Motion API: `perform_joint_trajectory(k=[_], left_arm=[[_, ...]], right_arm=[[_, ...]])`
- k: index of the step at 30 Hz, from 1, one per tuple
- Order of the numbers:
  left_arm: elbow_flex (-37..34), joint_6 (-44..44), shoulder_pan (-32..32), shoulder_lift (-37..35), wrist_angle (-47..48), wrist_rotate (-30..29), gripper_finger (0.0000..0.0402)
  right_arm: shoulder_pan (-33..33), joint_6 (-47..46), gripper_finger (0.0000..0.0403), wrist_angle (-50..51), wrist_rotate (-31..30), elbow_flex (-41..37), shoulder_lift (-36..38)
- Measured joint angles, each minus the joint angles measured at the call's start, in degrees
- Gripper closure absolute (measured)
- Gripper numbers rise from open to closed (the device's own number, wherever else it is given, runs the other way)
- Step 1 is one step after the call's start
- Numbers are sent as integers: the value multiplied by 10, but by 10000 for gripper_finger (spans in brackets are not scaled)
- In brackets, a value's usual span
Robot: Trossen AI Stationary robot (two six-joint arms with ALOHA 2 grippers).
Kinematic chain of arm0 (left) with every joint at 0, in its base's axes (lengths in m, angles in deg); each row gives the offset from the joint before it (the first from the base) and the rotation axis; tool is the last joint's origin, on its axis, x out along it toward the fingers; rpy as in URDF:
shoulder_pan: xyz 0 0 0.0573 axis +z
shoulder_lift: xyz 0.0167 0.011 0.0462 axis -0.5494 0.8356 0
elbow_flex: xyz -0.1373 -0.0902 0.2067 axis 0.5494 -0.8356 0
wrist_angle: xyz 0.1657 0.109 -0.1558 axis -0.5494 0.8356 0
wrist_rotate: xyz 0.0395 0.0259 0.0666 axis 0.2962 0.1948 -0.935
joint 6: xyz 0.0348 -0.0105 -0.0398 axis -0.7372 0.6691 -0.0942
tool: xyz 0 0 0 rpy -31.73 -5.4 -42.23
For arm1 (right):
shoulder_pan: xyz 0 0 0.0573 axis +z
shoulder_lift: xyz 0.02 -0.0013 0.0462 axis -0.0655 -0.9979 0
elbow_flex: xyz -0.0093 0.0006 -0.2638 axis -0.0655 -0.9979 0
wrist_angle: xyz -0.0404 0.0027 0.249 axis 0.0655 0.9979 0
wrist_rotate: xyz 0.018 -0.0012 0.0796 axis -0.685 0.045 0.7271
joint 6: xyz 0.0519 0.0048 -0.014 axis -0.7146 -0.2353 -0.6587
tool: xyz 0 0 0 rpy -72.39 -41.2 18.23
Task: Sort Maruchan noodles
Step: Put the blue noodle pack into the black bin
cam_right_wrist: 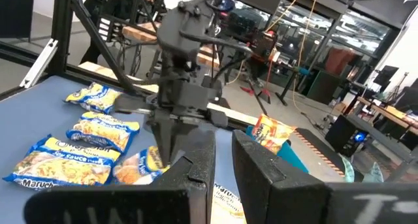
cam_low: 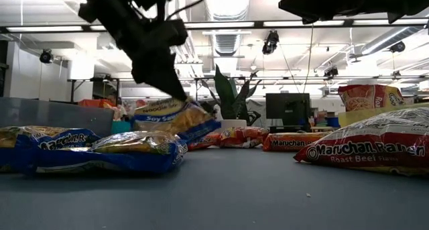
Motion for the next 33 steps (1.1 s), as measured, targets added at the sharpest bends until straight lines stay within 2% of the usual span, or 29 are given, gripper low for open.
perform_joint_trajectory(k=[10, 14, 19, 25, 33], left_arm=[[29, -14, -34, 0, 13, -21, 401], [29, -11, -37, 0, 12, -61, 401], [27, 9, -37, 4, -34, -158, 401], [27, 12, -35, 6, -15, -157, 393], [27, 23, -35, 6, -12, -157, 349]], right_arm=[[0, 8, 360, -8, 0, 0, 0], [0, 8, 360, -7, 0, 0, 0], [0, 8, 360, -7, 0, 0, 0], [0, 7, 360, -7, -6, 0, 0], [0, -3, 360, -7, -6, 0, 0]])
